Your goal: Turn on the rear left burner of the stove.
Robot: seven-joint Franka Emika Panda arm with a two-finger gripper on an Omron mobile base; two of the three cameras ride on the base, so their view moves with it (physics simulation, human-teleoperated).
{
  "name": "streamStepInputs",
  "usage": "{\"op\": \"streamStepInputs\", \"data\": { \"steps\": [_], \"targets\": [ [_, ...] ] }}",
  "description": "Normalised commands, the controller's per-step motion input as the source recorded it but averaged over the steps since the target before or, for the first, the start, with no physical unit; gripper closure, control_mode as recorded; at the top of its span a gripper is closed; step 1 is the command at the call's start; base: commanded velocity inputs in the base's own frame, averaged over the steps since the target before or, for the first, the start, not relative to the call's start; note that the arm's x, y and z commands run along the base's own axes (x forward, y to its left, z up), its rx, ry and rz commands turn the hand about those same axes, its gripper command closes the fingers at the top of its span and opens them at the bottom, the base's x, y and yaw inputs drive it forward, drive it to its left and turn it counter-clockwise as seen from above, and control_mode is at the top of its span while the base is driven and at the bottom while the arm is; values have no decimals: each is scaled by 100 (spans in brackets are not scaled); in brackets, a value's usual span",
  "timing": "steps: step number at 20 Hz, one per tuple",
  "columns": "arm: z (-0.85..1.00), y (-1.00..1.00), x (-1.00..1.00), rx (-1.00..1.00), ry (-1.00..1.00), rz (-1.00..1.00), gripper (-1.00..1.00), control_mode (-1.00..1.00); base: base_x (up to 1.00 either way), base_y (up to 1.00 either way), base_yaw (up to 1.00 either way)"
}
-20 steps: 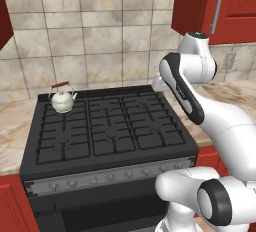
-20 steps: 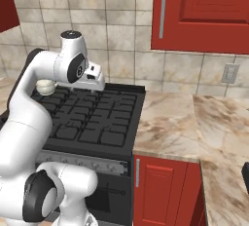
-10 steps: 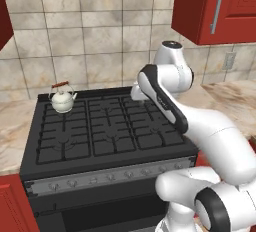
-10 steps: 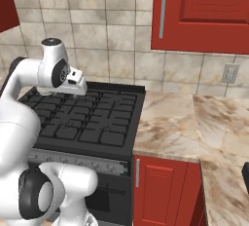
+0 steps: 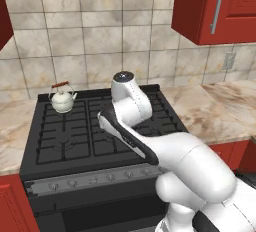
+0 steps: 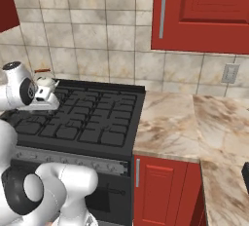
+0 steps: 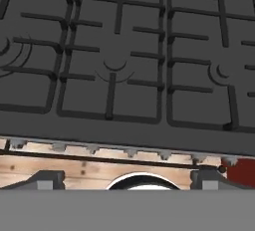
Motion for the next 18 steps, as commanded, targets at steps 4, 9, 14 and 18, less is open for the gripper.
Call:
{"op": "streamStepInputs", "data": {
  "steps": [4,9,14,18],
  "targets": [
    [-34,100,-74,-15,-29,0,-100,-100,0,0,0],
    [-7,72,-49,-8,-23,1,-100,-100,0,0,0],
    [-5,2,-3,2,-2,0,-100,-100,0,0,0],
    [-37,37,-16,6,-32,0,-100,-100,0,0,0]
  ]
}}
